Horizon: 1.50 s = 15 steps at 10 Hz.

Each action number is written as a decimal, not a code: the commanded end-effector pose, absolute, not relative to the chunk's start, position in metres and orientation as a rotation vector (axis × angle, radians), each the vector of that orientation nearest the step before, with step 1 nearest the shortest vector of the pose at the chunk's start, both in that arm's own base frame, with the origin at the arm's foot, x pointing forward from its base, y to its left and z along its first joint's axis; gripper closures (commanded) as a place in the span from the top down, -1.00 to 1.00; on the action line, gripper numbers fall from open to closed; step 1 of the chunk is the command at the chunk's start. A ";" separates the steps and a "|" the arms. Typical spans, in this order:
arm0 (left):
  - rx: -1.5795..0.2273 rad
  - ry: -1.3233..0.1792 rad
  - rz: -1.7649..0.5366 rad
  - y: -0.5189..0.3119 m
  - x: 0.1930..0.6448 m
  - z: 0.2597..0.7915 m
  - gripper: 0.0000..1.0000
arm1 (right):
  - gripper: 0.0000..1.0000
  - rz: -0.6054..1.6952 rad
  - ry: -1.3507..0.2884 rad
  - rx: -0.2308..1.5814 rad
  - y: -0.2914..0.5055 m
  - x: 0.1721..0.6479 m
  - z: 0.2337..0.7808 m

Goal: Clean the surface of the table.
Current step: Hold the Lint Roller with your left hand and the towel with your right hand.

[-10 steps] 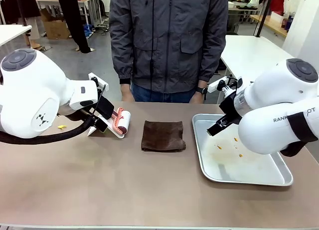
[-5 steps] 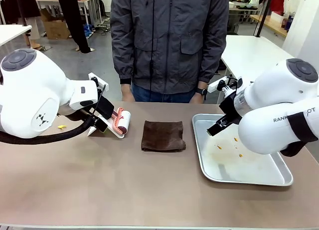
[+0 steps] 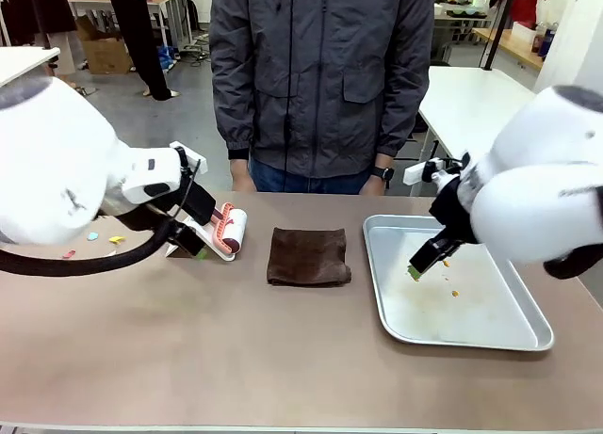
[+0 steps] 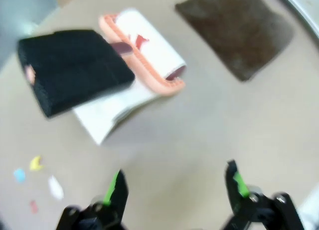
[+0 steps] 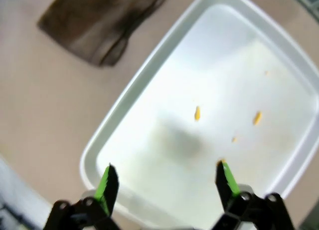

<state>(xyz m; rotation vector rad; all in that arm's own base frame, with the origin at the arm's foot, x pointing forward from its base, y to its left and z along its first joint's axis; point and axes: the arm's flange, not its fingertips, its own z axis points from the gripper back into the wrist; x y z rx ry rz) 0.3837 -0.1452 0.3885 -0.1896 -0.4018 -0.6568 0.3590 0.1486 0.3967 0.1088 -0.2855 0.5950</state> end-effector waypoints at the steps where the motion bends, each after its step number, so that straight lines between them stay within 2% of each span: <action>1: -0.216 -0.279 -0.603 -0.094 0.368 0.427 1.00 | 1.00 0.521 -0.274 0.198 0.109 0.336 0.434; 3: -0.238 -0.228 -0.401 -0.061 0.353 0.460 1.00 | 1.00 0.409 -0.275 0.380 0.071 0.313 0.443; 4: -0.345 -0.254 -0.297 -0.024 0.348 0.476 1.00 | 1.00 0.331 -0.295 0.571 0.042 0.300 0.443; 6: -0.590 -0.345 -0.166 0.056 0.336 0.489 1.00 | 1.00 0.170 -0.340 0.788 -0.013 0.269 0.434; 8: -0.763 -0.358 0.031 0.142 0.328 0.474 1.00 | 1.00 -0.014 -0.423 1.030 -0.079 0.241 0.420; 10: -0.959 -0.453 0.218 0.214 0.320 0.442 1.00 | 1.00 -0.176 -0.477 1.201 -0.133 0.236 0.393; 11: -1.043 -0.477 0.289 0.240 0.314 0.420 1.00 | 1.00 -0.268 -0.478 1.276 -0.155 0.238 0.375; 12: -1.066 -0.493 0.356 0.189 0.319 0.417 1.00 | 1.00 -0.329 -0.485 1.309 -0.167 0.238 0.362; 14: -1.007 -0.504 0.478 0.163 0.316 0.414 1.00 | 1.00 -0.437 -0.578 1.202 -0.174 0.237 0.350; 15: -1.055 -0.468 0.400 0.212 0.306 0.411 1.00 | 1.00 -0.371 -0.487 1.275 -0.216 0.243 0.381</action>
